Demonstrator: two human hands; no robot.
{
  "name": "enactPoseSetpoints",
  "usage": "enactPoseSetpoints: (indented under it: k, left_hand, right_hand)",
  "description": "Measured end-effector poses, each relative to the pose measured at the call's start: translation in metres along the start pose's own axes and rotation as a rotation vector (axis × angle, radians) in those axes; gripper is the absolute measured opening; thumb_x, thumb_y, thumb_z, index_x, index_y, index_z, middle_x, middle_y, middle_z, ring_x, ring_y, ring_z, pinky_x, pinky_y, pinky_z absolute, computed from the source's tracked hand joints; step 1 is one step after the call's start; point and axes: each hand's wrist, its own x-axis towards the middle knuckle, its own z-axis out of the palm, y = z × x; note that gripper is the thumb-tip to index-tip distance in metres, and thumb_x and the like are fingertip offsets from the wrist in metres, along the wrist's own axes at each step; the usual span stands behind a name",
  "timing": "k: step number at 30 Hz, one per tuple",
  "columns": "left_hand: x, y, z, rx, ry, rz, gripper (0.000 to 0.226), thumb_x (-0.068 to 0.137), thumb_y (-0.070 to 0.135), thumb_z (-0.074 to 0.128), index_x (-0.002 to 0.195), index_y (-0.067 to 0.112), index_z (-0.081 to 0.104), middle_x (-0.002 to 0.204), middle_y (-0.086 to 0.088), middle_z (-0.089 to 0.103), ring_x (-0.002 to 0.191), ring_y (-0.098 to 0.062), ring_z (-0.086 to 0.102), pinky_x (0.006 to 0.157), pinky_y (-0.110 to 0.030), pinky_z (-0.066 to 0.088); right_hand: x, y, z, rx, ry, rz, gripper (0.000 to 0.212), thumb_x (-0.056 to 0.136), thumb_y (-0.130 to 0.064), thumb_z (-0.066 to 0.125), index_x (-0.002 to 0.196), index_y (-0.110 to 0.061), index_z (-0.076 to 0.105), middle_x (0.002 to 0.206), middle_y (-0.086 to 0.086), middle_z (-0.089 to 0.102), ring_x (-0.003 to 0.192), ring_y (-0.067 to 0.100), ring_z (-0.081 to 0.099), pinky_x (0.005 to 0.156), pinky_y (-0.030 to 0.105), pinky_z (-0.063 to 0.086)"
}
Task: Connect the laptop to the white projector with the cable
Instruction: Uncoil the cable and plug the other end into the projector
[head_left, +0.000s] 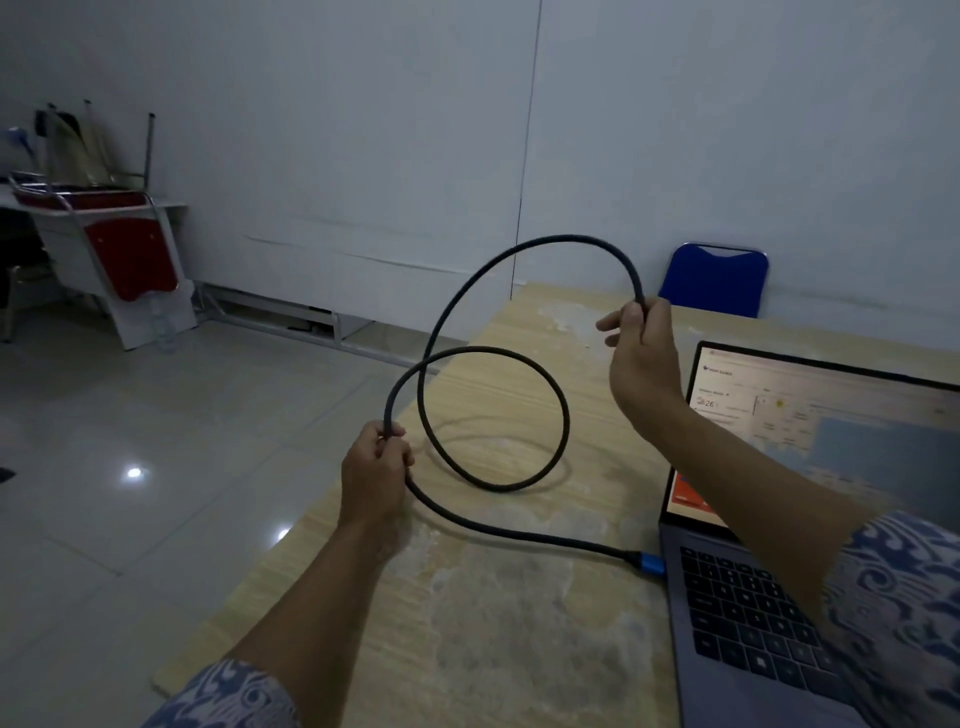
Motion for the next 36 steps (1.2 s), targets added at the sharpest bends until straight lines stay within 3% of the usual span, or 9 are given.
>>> enactPoseSetpoints:
  k: [4, 9, 14, 16, 22, 25, 28, 32, 36]
  left_hand:
    - [-0.005, 0.005, -0.002, -0.067, 0.021, 0.019, 0.021, 0.094, 0.014, 0.05, 0.074, 0.012, 0.055, 0.062, -0.004, 0.053, 0.058, -0.018, 0.046, 0.056, -0.034, 0.038]
    - [-0.018, 0.016, -0.016, -0.147, 0.125, -0.028, 0.049, 0.099, 0.049, 0.048, 0.067, 0.012, 0.054, 0.064, -0.01, 0.052, 0.059, -0.021, 0.047, 0.063, -0.036, 0.038]
    - [-0.024, 0.037, -0.046, -0.16, -0.035, 0.121, 0.024, 0.106, 0.021, 0.038, 0.11, 0.018, 0.061, 0.065, -0.006, 0.053, 0.058, -0.019, 0.049, 0.058, -0.035, 0.043]
    - [-0.024, 0.048, -0.054, -0.215, -0.079, 0.068, 0.018, 0.104, 0.017, 0.042, 0.101, 0.017, 0.06, 0.065, -0.004, 0.052, 0.059, -0.019, 0.048, 0.059, -0.035, 0.041]
    - [-0.022, 0.063, -0.065, -0.097, -0.129, 0.029, 0.04, 0.093, 0.05, 0.059, 0.076, 0.016, 0.047, 0.064, 0.001, 0.041, 0.06, -0.017, 0.047, 0.06, -0.035, 0.045]
    - [-0.027, 0.067, -0.065, -0.11, -0.103, 0.051, 0.041, 0.098, 0.049, 0.051, 0.074, 0.016, 0.046, 0.061, 0.002, 0.041, 0.059, -0.017, 0.046, 0.06, -0.035, 0.044]
    - [-0.033, 0.072, -0.061, -0.172, -0.094, 0.083, 0.041, 0.101, 0.044, 0.047, 0.072, 0.015, 0.046, 0.057, 0.005, 0.04, 0.054, -0.014, 0.044, 0.057, -0.034, 0.042]
    - [-0.038, 0.074, -0.056, -0.278, -0.077, 0.085, 0.04, 0.103, 0.041, 0.044, 0.071, 0.017, 0.045, 0.058, 0.005, 0.038, 0.053, -0.013, 0.042, 0.057, -0.033, 0.04]
    - [-0.038, 0.071, -0.05, -0.409, -0.021, 0.083, 0.04, 0.103, 0.044, 0.042, 0.07, 0.02, 0.043, 0.059, 0.007, 0.036, 0.052, -0.01, 0.04, 0.053, -0.029, 0.039]
  right_hand:
    - [0.001, -0.01, -0.003, -0.077, -0.142, 0.119, 0.026, 0.107, -0.032, 0.031, 0.111, -0.016, 0.051, 0.093, 0.001, 0.066, 0.086, 0.019, 0.06, 0.073, 0.035, 0.046]
    - [-0.003, 0.001, -0.012, -0.274, -0.252, 0.325, 0.028, 0.106, -0.029, 0.035, 0.118, -0.009, 0.05, 0.108, 0.011, 0.062, 0.096, 0.028, 0.061, 0.071, 0.038, 0.048]
    - [-0.023, 0.021, -0.015, -0.298, -0.44, 0.657, 0.031, 0.104, -0.018, 0.038, 0.12, 0.003, 0.056, 0.098, 0.012, 0.062, 0.074, 0.021, 0.058, 0.062, 0.029, 0.041]
    - [-0.035, 0.026, -0.013, -0.297, -0.487, 0.717, 0.033, 0.103, -0.02, 0.041, 0.124, 0.001, 0.056, 0.094, 0.006, 0.064, 0.072, 0.017, 0.06, 0.064, 0.03, 0.043]
    - [-0.047, 0.03, -0.003, -0.303, -0.647, 0.662, 0.071, 0.101, -0.035, 0.048, 0.16, -0.02, 0.01, 0.119, 0.007, 0.066, 0.082, 0.019, 0.067, 0.067, 0.03, 0.048]
    - [-0.051, 0.039, -0.003, -0.477, -0.761, 0.611, 0.069, 0.102, -0.042, 0.044, 0.16, -0.028, 0.011, 0.147, 0.011, 0.046, 0.091, 0.023, 0.061, 0.068, 0.03, 0.05]
    - [-0.052, 0.05, -0.003, -0.585, -0.795, 0.53, 0.063, 0.103, -0.037, 0.043, 0.159, -0.022, 0.02, 0.161, 0.009, 0.028, 0.127, 0.028, 0.049, 0.089, 0.034, 0.051]
    - [-0.061, 0.054, -0.001, -0.856, -0.843, 0.436, 0.067, 0.099, -0.034, 0.044, 0.16, -0.023, 0.019, 0.164, 0.013, 0.022, 0.146, 0.035, 0.029, 0.116, 0.046, 0.03]
    - [-0.082, 0.04, 0.011, -0.876, -0.954, 0.255, 0.079, 0.094, -0.049, 0.051, 0.16, -0.034, 0.011, 0.168, 0.003, -0.002, 0.151, 0.04, 0.001, 0.12, 0.053, 0.014]
